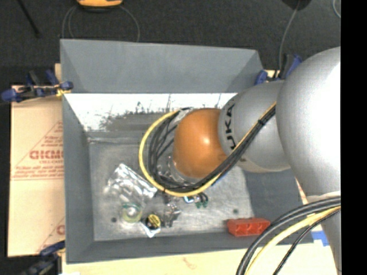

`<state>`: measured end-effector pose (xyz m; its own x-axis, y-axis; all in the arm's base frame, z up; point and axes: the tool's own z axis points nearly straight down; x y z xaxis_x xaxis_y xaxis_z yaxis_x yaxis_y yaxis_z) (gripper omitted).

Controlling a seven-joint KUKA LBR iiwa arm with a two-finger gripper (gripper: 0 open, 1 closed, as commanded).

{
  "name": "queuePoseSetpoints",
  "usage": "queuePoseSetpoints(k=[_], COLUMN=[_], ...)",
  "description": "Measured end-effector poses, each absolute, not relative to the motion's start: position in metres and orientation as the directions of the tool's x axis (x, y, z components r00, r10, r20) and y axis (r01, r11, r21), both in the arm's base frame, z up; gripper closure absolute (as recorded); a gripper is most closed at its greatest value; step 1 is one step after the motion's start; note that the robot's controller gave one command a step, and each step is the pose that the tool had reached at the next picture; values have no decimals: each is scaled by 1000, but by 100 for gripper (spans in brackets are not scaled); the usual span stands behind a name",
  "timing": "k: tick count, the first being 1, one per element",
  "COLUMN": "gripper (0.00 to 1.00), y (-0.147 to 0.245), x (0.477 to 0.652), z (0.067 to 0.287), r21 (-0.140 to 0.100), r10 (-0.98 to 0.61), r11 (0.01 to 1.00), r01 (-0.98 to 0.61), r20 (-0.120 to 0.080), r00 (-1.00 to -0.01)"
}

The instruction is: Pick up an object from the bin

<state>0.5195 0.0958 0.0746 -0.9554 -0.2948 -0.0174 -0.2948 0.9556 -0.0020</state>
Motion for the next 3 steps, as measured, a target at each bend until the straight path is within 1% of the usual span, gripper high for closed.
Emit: queuePoseSetpoints(k=[1, 2, 3], gripper=[0, 0, 0], y=[158, 185, 122], x=[506, 493, 517], z=[130, 101, 72], r21=[3, -8, 1], r10=[-201, -325, -369], r11=[980, 946, 930], r01=[-201, -325, -369], r20=[-9, -8, -8], r00=[-979, -946, -930])
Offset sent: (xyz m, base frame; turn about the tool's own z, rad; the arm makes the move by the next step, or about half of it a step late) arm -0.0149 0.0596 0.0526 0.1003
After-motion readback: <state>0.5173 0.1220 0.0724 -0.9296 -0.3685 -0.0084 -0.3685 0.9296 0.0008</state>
